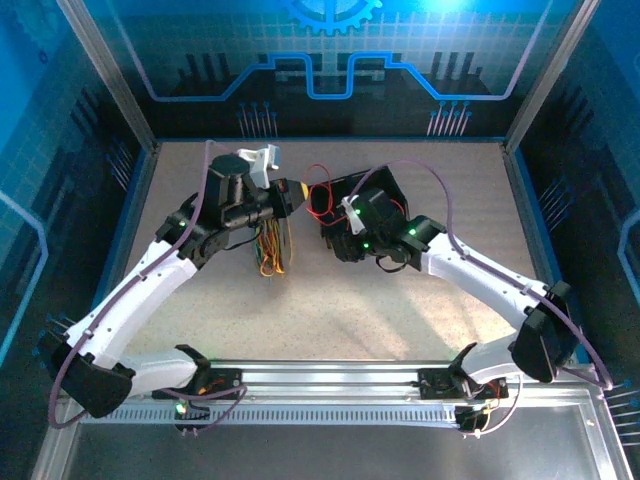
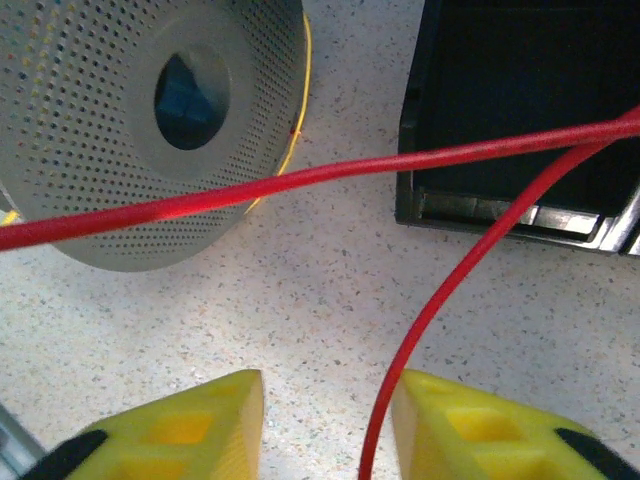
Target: Wrap the cables
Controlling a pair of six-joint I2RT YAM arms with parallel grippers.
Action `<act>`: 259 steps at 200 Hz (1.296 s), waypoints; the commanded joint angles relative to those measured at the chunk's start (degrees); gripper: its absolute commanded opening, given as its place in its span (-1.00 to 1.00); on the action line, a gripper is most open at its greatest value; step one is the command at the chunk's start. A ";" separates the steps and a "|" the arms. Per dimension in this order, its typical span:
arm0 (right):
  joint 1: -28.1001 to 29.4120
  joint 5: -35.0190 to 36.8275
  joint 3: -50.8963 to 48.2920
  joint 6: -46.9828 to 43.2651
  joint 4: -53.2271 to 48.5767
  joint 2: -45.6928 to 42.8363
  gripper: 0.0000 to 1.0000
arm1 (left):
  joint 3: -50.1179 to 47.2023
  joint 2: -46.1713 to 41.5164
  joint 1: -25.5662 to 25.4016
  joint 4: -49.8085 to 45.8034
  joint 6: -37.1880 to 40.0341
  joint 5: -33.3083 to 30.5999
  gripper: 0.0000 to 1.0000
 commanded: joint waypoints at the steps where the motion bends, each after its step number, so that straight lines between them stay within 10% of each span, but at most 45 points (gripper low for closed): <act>1: 0.70 0.08 0.27 -0.74 1.19 2.18 -0.40 | 2.36 -1.45 -0.39 -0.37 1.12 -1.01 -1.00; 27: 1.59 -0.18 -1.64 -1.72 2.09 1.13 -1.00 | 5.35 -0.35 -0.11 -2.36 3.02 -4.76 -1.00; 102: 10.76 -5.03 -21.83 -31.31 12.45 -11.93 -1.00 | 35.76 16.27 23.24 -12.77 0.63 -2.75 -1.00; 159: 9.34 -4.59 -27.81 -29.87 19.58 -22.85 -1.00 | 40.51 22.34 27.03 -11.15 -1.14 6.83 -1.00; 172: 8.66 -5.39 -27.50 -28.08 21.24 -23.54 0.00 | 34.07 19.76 25.47 -6.37 -1.23 9.25 -1.00; 183: 8.53 -8.57 -26.88 -26.76 21.81 -24.52 0.31 | 28.47 17.12 22.98 -2.65 -0.50 9.20 -1.00; 259: -1.35 -26.76 -19.95 -2.09 29.97 -36.15 0.57 | 6.09 7.39 6.22 14.09 4.01 3.74 -1.00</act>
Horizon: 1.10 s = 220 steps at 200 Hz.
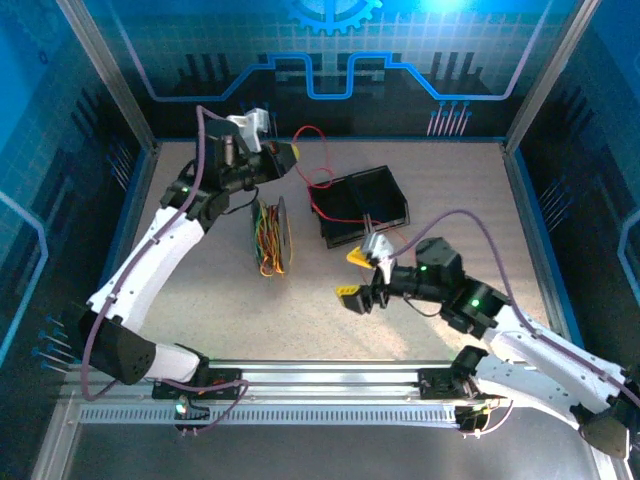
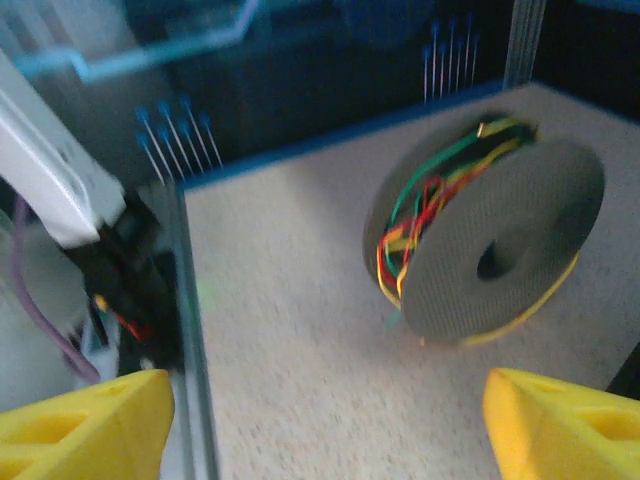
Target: Wrap the cables
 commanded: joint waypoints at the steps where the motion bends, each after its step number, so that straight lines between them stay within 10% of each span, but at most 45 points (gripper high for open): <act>1: -5.21 -5.93 5.85 11.94 3.47 -1.05 0.57 | -2.27 -2.91 -3.11 8.35 2.45 -1.74 -1.00; 50: -22.73 -13.02 17.46 24.64 -6.28 7.65 0.11 | -4.03 -3.98 -12.96 8.53 5.57 -7.27 -1.00; 104: -28.14 -20.88 21.03 33.17 1.21 14.35 -0.15 | -5.98 -3.22 -20.91 13.35 11.88 -16.57 -1.00; 173: -32.84 -27.90 17.57 66.14 35.42 23.69 0.08 | -9.19 -2.08 -27.20 19.36 21.63 -24.75 -1.00; 220: -30.84 -27.18 18.55 67.82 36.76 26.62 0.07 | -8.17 -0.21 -30.41 19.16 26.58 -28.35 -1.00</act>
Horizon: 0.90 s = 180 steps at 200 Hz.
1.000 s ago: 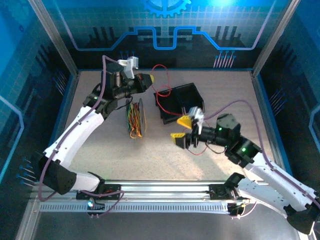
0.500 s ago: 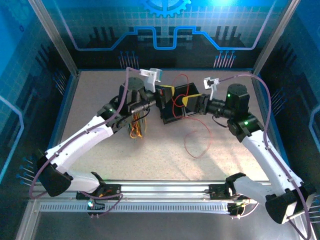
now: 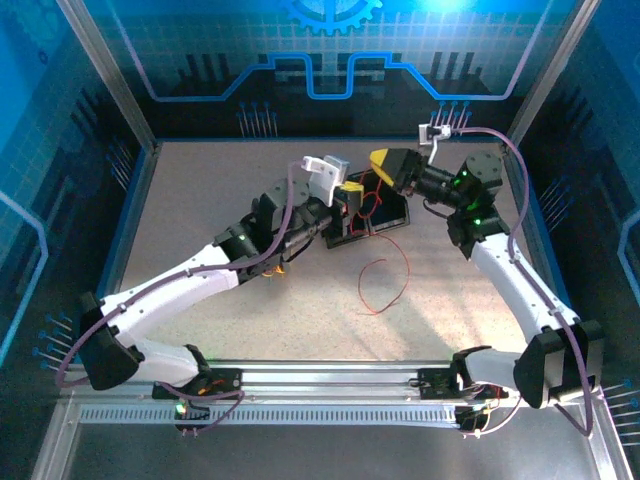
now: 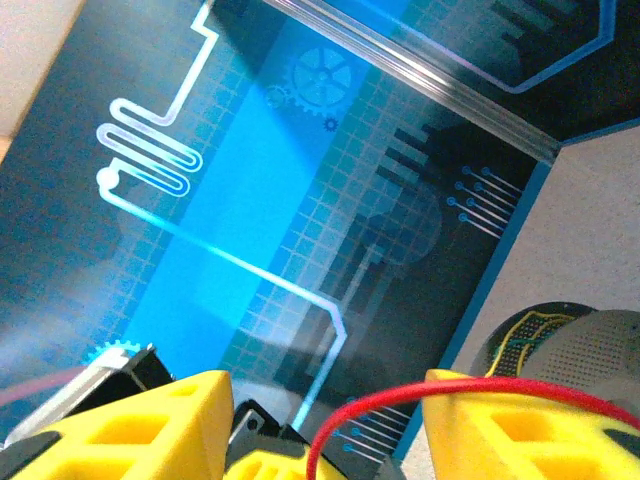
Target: Wrap the cables
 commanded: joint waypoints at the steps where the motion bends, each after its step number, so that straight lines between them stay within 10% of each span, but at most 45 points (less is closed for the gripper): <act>1: 1.51 -0.90 0.33 3.13 4.50 0.52 0.07 | 0.96 1.15 -1.38 2.35 4.57 -3.35 -1.00; 32: 3.35 -0.55 1.96 1.96 2.90 1.61 -0.17 | 1.77 2.47 -2.18 2.26 5.61 -3.33 -1.00; 62: 3.69 0.09 2.57 0.12 0.36 1.36 -1.00 | 1.95 2.21 -2.58 1.50 5.13 -3.32 -0.99; 87: 1.84 0.66 2.93 -2.34 -3.22 0.19 -1.00 | -1.93 -2.17 -2.54 2.10 4.28 -3.55 0.43; 102: 0.93 -1.08 3.72 -1.91 -2.71 0.24 -1.00 | -5.57 -5.58 -2.36 2.70 3.79 -4.54 0.76; 180: 0.08 -10.13 8.20 3.92 4.01 2.35 -1.00 | -14.95 -7.30 2.65 6.15 -1.59 10.25 0.69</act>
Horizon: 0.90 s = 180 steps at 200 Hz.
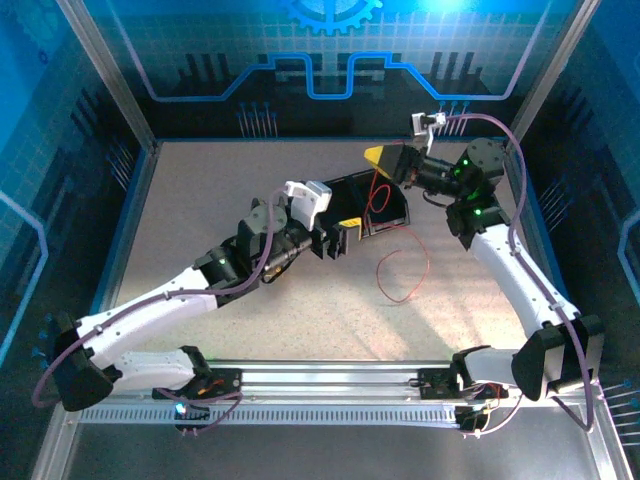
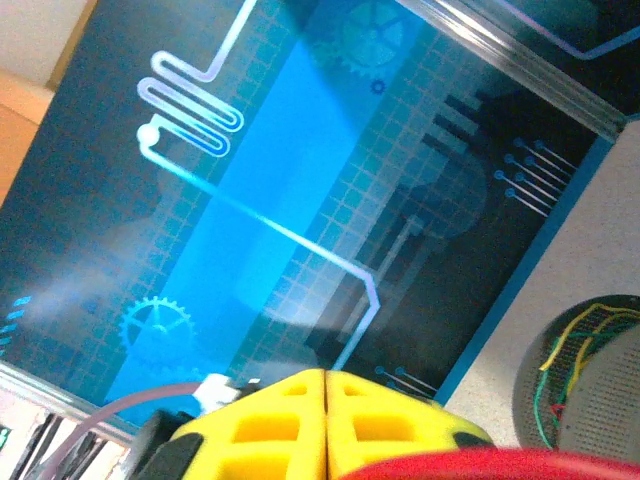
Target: Wrap the cables
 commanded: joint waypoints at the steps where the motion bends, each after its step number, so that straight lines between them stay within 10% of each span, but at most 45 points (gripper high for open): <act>1: -0.69 -4.00 1.77 3.13 5.02 0.47 -1.00 | -0.92 2.95 1.78 3.12 -3.43 8.35 0.68; 52: -0.25 -6.47 0.73 7.35 10.16 0.00 -1.00 | 4.34 12.49 1.81 4.76 -6.37 13.52 0.35; 94: -0.57 -11.02 -1.09 7.86 13.62 -0.90 -1.00 | 4.76 13.96 5.28 6.37 -11.62 12.13 -1.00; 128: -2.80 -16.83 -7.91 -0.60 12.48 -6.48 -1.00 | 7.77 15.07 16.02 4.36 -22.74 19.88 -1.00; 180: -1.66 -4.24 -9.16 -40.06 -25.87 -21.31 -1.00 | 17.15 22.49 25.44 -2.48 -30.73 26.67 -1.00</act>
